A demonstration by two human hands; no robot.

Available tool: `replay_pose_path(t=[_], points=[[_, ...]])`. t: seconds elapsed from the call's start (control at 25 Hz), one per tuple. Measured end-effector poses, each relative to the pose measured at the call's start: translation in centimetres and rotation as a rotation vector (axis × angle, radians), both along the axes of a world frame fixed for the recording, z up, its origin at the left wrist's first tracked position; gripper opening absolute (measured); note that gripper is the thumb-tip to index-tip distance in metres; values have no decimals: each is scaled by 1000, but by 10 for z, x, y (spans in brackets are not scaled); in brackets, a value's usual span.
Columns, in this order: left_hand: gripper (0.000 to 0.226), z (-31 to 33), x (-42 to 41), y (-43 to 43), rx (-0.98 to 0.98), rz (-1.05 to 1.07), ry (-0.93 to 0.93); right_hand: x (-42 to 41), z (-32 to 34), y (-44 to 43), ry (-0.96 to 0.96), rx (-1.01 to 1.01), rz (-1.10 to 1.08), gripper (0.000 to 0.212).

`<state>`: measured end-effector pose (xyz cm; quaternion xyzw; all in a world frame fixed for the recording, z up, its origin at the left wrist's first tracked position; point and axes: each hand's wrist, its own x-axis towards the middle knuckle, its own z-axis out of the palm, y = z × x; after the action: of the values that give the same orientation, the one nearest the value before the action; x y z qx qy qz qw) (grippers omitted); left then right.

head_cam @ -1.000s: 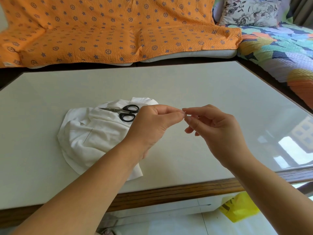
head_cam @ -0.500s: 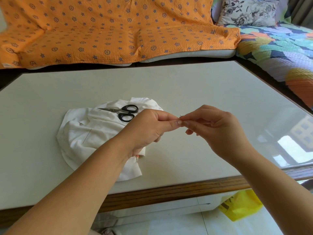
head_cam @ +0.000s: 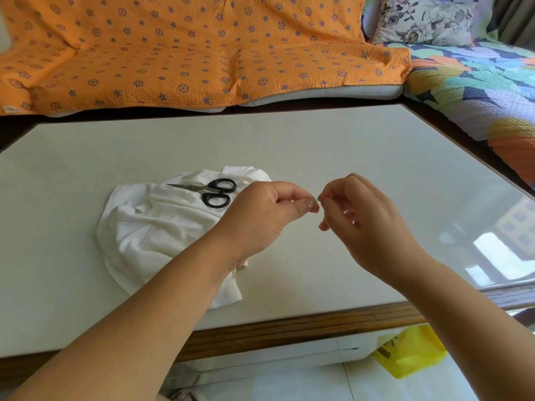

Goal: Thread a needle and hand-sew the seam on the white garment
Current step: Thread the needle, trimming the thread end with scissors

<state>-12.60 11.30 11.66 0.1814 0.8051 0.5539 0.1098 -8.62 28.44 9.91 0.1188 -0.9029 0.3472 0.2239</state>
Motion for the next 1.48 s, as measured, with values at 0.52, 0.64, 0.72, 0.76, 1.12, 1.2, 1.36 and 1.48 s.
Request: replay_pose_path(t=[0.52, 0.64, 0.72, 0.76, 1.12, 1.2, 1.36, 1.48], points=[[14, -2, 2, -5, -42, -16, -48, 3, 8, 6, -224, -168, 94, 26], [15, -4, -1, -7, -52, -11, -51, 0, 4, 1, -138, -217, 82, 8], [15, -5, -2, -8, -62, -5, -60, -2, 5, 2, -121, -233, 47, 4], [15, -4, -2, -8, -69, 2, -53, -2, 5, 1, -131, -241, 31, 7], [13, -6, 1, -52, -29, 339, 4, -15, 0, -14, -332, -448, -29, 22], [14, -10, -1, -78, 41, 491, -59, -19, -4, -17, -361, -356, -51, 20], [9, -26, -8, -123, 232, 642, -204, -33, -7, -46, -400, -104, 10, 15], [11, -47, -19, -138, 117, 686, -191, -66, -5, -82, -341, 79, 22, 21]])
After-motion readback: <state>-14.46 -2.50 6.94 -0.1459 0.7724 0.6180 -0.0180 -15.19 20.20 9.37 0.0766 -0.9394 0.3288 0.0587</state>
